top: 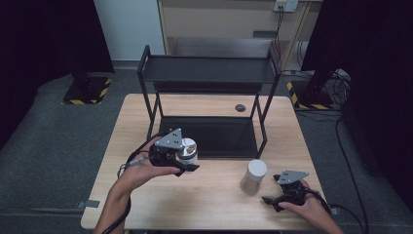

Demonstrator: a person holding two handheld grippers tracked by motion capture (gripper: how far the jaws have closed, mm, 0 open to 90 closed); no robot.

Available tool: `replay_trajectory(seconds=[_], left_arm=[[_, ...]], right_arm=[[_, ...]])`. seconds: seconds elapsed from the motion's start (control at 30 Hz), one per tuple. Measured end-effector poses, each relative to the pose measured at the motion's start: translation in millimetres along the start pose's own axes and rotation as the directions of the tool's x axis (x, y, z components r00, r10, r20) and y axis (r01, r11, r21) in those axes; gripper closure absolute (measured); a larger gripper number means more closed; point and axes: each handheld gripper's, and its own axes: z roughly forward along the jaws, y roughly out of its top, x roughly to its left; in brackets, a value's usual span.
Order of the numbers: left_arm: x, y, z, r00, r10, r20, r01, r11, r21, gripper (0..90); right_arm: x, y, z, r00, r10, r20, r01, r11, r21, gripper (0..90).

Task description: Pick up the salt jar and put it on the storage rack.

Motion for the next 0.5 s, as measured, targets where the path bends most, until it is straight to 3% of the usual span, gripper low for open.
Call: replay_trajectory(seconds=[0.5], left_arm=[[29.2,38.8,-15.2,0.9999,0.005,0.009,-0.005,0.9999,0.016,30.0]], right_arm=[[-0.1,-0.1,0.0,1.0,0.001,-0.001,-0.001,1.0,-0.001,1.6]])
